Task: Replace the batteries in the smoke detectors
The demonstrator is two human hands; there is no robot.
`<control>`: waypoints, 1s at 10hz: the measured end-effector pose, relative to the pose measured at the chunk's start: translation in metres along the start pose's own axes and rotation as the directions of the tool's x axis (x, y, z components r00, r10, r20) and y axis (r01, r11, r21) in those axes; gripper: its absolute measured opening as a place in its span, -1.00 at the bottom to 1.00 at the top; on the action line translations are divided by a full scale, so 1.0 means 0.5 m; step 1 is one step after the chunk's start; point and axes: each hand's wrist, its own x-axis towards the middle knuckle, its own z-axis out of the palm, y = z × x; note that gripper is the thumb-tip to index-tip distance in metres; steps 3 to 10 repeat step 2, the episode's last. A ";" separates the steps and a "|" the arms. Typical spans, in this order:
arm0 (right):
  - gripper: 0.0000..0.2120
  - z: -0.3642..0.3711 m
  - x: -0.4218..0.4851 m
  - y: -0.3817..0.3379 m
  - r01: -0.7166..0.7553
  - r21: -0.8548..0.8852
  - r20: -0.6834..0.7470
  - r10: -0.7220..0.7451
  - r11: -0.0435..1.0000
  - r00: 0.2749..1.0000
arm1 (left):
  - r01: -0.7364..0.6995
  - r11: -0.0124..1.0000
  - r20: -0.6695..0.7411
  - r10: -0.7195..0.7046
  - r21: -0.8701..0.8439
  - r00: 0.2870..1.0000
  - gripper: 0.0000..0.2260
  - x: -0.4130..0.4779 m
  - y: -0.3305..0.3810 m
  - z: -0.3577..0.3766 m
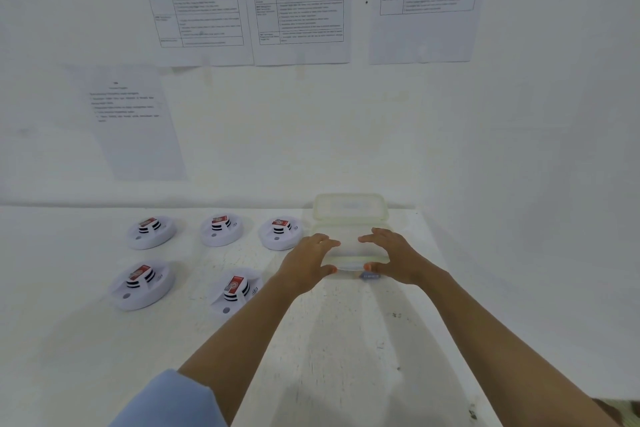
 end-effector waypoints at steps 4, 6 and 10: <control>-0.43 0.004 -0.015 -0.008 0.016 -0.155 -0.021 -0.019 0.988 1.000 | 0.023 0.999 0.002 -0.023 -0.041 1.000 -0.49 -0.018 0.005 0.000; -0.43 0.004 -0.015 -0.008 0.016 -0.155 -0.021 -0.019 0.988 1.000 | 0.023 0.999 0.002 -0.023 -0.041 1.000 -0.49 -0.018 0.005 0.000; -0.43 0.004 -0.015 -0.008 0.016 -0.155 -0.021 -0.019 0.988 1.000 | 0.023 0.999 0.002 -0.023 -0.041 1.000 -0.49 -0.018 0.005 0.000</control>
